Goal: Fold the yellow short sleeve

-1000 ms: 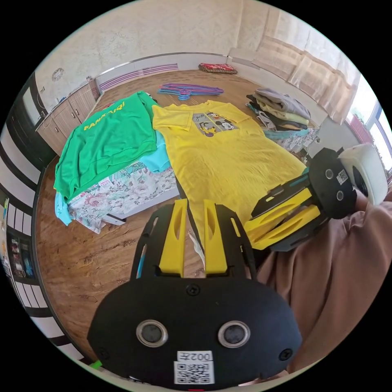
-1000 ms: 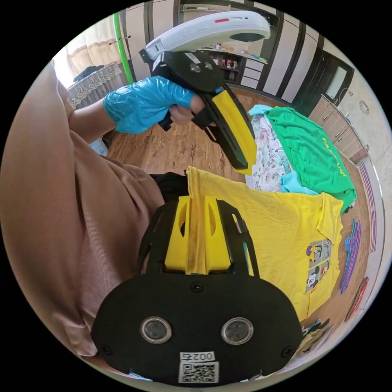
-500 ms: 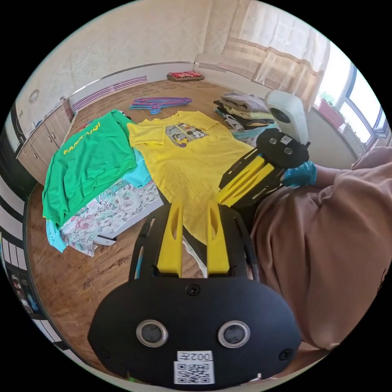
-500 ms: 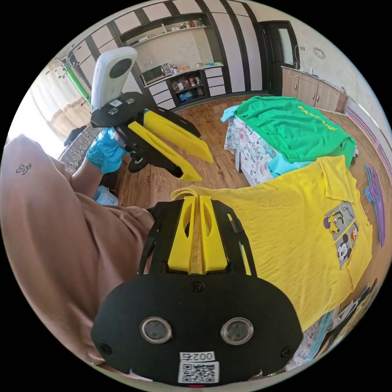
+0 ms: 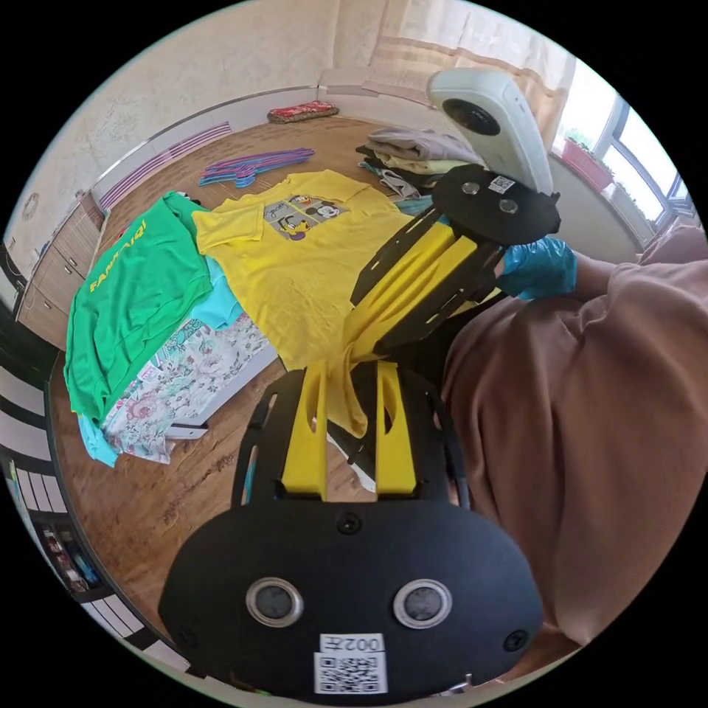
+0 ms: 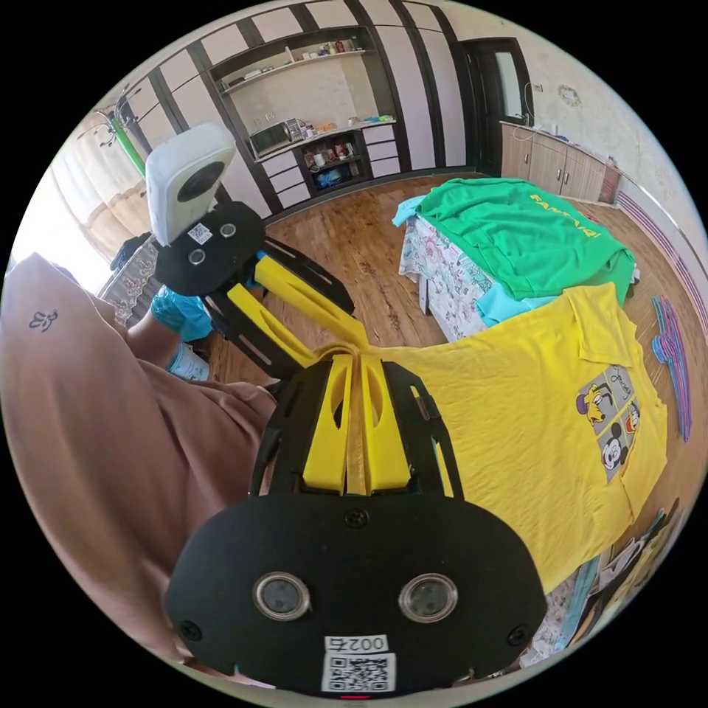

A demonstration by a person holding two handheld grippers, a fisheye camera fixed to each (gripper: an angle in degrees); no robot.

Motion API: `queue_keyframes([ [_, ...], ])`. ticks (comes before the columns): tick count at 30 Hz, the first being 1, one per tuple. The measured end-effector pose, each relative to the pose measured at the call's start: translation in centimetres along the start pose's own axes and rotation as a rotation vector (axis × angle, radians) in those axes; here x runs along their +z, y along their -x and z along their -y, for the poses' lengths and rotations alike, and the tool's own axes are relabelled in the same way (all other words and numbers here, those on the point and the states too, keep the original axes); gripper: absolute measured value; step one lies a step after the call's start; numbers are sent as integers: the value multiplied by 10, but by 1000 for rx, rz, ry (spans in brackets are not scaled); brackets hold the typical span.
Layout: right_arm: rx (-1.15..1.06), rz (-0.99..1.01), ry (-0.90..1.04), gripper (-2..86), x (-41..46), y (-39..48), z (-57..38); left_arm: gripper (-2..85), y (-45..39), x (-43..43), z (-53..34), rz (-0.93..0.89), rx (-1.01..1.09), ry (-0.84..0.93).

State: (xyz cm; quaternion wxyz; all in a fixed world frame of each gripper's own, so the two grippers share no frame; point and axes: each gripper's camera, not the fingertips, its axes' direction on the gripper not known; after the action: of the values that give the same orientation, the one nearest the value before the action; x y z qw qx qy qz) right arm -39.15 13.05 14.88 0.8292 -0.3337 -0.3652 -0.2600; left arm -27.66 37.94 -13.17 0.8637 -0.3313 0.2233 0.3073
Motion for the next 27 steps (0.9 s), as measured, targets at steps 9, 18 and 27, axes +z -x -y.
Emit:
queue_keyframes([
  [9,-71,-83,27,39,12,33,-15,-12,-10,-4,-1,72,-22,73],
  [18,-63,-356,172,71,18,61,-48,-9,-19,-29,2,125,-15,23],
  [27,104,-599,379,46,-3,65,-124,-10,-23,-47,-1,154,8,-1],
])
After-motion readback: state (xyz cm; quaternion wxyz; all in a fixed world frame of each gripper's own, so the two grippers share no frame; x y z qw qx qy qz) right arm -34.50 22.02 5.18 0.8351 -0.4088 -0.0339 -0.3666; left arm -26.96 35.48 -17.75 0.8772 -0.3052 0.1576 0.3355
